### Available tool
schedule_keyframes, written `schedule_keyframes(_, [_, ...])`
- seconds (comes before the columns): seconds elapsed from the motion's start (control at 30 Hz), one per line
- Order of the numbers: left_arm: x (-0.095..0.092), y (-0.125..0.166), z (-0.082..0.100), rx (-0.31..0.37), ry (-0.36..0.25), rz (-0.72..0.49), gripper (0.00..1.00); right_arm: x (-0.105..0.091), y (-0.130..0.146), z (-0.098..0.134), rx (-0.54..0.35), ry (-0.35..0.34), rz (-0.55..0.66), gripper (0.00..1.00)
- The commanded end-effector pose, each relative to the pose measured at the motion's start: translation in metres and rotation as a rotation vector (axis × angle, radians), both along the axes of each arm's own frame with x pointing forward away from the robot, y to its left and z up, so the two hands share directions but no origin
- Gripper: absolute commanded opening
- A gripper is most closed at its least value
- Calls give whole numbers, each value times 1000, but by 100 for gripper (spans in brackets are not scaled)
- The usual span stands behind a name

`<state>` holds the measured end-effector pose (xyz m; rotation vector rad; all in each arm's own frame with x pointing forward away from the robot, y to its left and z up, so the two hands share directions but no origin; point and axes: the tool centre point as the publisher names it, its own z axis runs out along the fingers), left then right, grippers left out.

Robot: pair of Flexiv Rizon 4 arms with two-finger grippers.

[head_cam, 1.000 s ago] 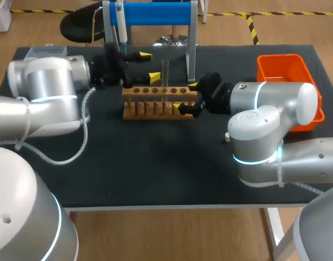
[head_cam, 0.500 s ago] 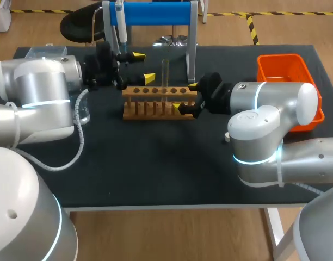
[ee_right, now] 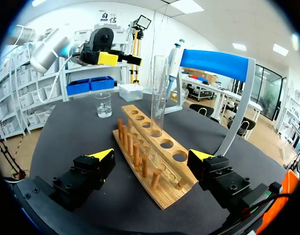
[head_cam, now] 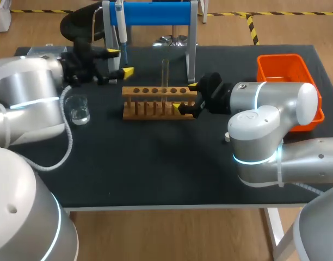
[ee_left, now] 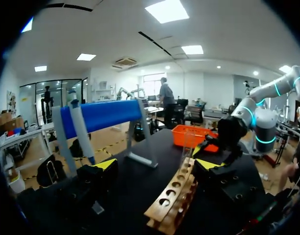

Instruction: Invert the test tube, pick up the pipette, mount the tip to pipette, aspirate from beaker and dispense into the tube, eject the tip, return the pipette, and cap with the stopper.

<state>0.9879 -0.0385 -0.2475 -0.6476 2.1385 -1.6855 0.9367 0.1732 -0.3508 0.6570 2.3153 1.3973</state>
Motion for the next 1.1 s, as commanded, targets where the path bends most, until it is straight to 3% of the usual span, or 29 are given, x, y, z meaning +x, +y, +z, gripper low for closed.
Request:
schedule_keyframes(0.03, [-19, 45, 3, 15, -19, 213, 100, 0, 1, 0, -2, 1, -1, 100])
schedule_keyframes(0.17, [-16, 90, -6, 58, -12, 416, 100, 0, 1, 0, -2, 1, -1, 100])
schedule_keyframes(0.5, [-10, 158, -27, 107, 54, 649, 100, 0, 1, 0, -2, 1, -1, 100])
schedule_keyframes(0.8, [3, 190, -46, 134, 107, 765, 100, 0, 1, 0, -2, 1, -1, 100])
schedule_keyframes(1.1, [19, 214, -61, 164, 111, 894, 100, 0, 1, 0, -2, 1, -1, 100])
